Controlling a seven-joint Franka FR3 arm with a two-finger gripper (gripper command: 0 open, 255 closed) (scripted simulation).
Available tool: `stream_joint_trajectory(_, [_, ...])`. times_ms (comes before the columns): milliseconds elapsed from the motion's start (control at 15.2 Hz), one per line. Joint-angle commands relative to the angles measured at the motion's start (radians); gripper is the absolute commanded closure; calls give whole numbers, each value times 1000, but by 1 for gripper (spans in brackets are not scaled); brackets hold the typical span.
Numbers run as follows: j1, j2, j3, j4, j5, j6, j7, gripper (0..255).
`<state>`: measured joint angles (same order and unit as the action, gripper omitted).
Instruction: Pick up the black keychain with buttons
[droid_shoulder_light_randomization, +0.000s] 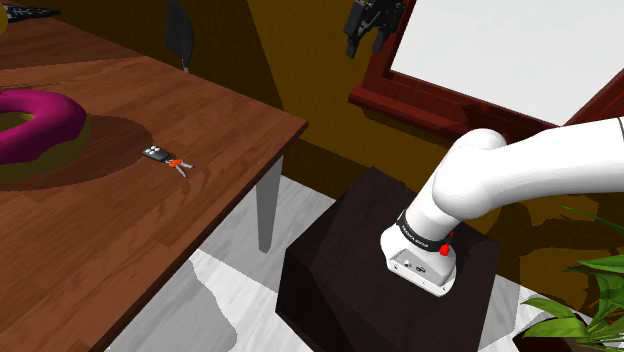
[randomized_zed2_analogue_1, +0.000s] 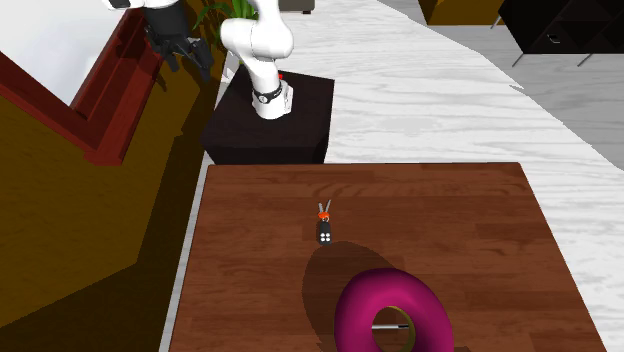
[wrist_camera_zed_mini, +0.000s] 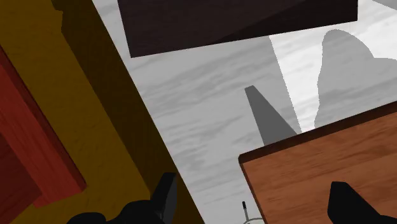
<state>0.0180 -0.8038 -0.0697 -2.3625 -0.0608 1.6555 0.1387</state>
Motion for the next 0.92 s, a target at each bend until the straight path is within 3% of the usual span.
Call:
stream_joint_trajectory(0, [0,0,0,0,0,0,0,0])
stream_joint_trajectory(858, [91,280,214,23,97,243,216,0])
